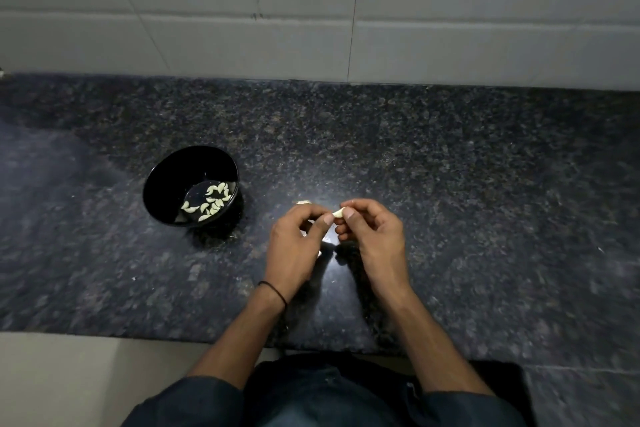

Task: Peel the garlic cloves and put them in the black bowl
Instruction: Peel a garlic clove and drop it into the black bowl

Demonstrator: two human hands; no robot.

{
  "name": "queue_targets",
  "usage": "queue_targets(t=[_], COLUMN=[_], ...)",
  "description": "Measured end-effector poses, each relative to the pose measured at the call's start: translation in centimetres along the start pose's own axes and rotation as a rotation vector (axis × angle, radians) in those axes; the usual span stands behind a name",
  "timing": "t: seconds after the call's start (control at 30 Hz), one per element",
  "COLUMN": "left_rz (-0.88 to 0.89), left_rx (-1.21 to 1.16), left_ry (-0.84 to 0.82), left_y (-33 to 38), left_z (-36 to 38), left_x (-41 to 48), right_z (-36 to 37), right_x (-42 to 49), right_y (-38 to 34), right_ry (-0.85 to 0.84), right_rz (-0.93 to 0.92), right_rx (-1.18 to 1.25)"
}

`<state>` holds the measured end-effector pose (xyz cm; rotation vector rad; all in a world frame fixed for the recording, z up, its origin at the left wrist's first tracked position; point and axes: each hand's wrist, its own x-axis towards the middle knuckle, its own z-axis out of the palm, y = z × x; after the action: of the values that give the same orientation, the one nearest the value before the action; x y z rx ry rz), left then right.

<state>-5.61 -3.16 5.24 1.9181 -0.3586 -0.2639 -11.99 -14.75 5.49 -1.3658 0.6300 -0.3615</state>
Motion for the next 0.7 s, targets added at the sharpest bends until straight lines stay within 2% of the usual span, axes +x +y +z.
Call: queue_targets(t=[0.23, 0.53, 0.6, 0.7], left_rz=[-0.100, -0.387, -0.369, -0.259], left_rx=[0.006, -0.504, -0.479, -0.305], left_ry=[0.067, 0.073, 0.114, 0.154], left_y=[0.5, 1.8, 1.7, 1.0], left_z=[1.4, 1.6, 1.0, -0.1], left_x=[-2.0, -2.9, -2.9, -2.5], right_z=[-2.0, -2.0, -2.2, -2.6], right_x=[-0.8, -1.1, -0.9, -0.2], right_y=[0.4, 0.4, 0.1, -0.4], right_ry=[-0.058, -0.073, -0.037, -0.011], right_rz=[0.010, 0.064, 0.077, 0.063], right_rx=[0.004, 0.178, 0.196, 0.182])
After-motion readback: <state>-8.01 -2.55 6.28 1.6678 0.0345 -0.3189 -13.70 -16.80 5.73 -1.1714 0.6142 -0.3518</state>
